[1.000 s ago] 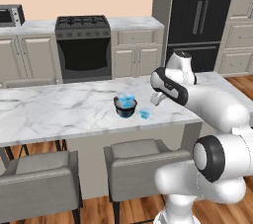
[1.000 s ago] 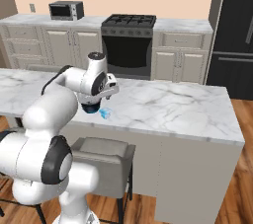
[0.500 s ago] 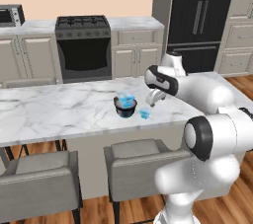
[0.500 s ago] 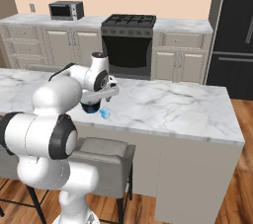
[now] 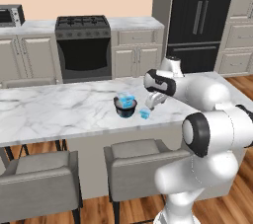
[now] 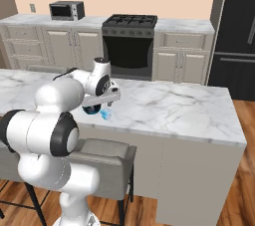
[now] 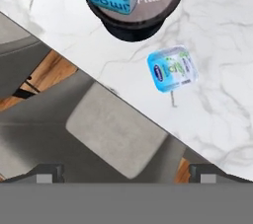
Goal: Stack the yogurt containers by placing the smaller containers on top of the larger containers.
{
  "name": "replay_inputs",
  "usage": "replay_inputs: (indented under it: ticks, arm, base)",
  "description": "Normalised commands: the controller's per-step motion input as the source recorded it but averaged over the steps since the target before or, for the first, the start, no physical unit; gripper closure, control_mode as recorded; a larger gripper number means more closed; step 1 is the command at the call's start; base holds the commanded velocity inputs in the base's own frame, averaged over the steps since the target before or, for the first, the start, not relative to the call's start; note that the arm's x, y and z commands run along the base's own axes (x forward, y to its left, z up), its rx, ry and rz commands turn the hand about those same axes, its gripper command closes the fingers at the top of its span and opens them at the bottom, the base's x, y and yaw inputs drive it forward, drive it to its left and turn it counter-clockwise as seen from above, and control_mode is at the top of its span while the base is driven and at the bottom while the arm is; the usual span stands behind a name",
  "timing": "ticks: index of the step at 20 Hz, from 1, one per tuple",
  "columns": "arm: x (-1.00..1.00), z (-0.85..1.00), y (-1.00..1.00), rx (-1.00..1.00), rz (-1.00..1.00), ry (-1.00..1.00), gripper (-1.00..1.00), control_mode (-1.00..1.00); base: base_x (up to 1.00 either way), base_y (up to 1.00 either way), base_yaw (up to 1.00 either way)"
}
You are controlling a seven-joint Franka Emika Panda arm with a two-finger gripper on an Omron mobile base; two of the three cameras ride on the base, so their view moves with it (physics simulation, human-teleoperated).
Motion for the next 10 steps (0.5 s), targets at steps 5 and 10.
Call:
replay_inputs:
  ticks: [5,10]
  arm:
    - [0.0,-0.22,0.0,0.0,0.0,-0.02,-1.0,-1.0]
    - [0.0,-0.22,0.0,0.0,0.0,-0.02,-1.0,-1.0]
  base:
    - [0.0,0.0,0.0]
    - [0.0,0.0,0.0]
